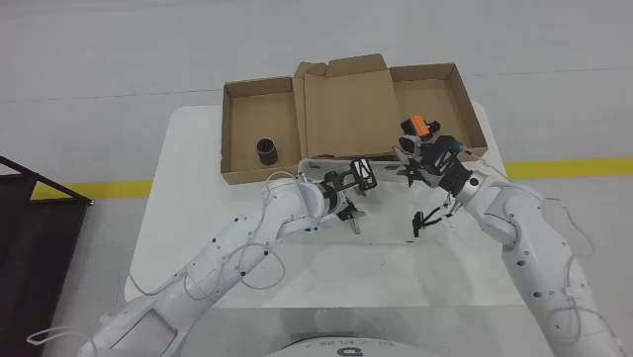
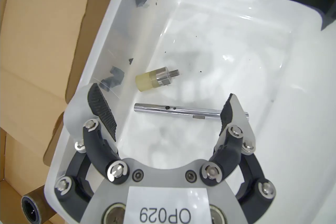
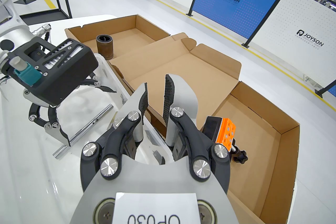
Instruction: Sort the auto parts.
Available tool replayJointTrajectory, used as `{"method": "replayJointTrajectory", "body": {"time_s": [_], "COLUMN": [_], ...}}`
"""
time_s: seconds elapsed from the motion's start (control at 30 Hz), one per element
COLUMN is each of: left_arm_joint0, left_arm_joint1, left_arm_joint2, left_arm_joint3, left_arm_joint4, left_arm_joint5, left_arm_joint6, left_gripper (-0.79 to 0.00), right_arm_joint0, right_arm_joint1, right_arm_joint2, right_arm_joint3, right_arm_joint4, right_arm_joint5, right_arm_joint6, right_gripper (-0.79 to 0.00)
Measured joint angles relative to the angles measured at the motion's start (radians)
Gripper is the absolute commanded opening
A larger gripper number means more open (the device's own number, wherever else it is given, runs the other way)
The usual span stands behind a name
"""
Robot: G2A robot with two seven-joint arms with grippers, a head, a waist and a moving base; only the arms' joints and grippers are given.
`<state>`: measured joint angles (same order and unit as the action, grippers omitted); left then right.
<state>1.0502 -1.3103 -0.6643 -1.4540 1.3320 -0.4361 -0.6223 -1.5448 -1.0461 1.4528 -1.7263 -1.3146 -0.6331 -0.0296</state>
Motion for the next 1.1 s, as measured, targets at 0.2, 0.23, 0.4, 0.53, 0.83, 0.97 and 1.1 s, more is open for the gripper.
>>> {"method": "replayJointTrajectory", "body": {"time_s": [0.2,0.23,0.4,0.53,0.83,0.97,1.1], "left_arm_joint0": [-0.013,-0.014,-0.025,-0.051,-0.083,-0.075,-0.061], "left_arm_joint1": [-0.003,-0.003,-0.012,-0.033,-0.067,-0.066,-0.059], "left_arm_joint2": [0.008,0.01,0.028,0.06,0.104,0.094,0.068], "left_arm_joint3": [0.031,0.035,0.076,0.13,0.207,0.207,0.202], "left_arm_joint4": [-0.009,-0.001,0.023,0.027,0.025,0.039,0.053], "left_arm_joint5": [-0.068,-0.075,-0.078,-0.057,-0.046,-0.034,-0.013], "left_arm_joint6": [0.012,0.018,0.033,0.05,0.091,0.115,0.155], "left_gripper": [-0.015,-0.022,-0.092,-0.074,-0.117,-0.129,-0.163], "right_arm_joint0": [0.0,0.0,0.0,0.0,0.0,0.0,0.0], "right_arm_joint1": [0.0,0.0,0.0,0.0,0.0,0.0,0.0], "right_arm_joint2": [0.0,0.0,0.0,0.0,0.0,0.0,0.0], "right_arm_joint3": [0.0,0.0,0.0,0.0,0.0,0.0,0.0], "right_arm_joint4": [0.0,0.0,0.0,0.0,0.0,0.0,0.0], "right_arm_joint5": [0.0,0.0,0.0,0.0,0.0,0.0,0.0], "right_arm_joint6": [0.0,0.0,0.0,0.0,0.0,0.0,0.0], "right_gripper": [-0.677,-0.69,-0.683,-0.686,-0.69,-0.686,-0.683]}}
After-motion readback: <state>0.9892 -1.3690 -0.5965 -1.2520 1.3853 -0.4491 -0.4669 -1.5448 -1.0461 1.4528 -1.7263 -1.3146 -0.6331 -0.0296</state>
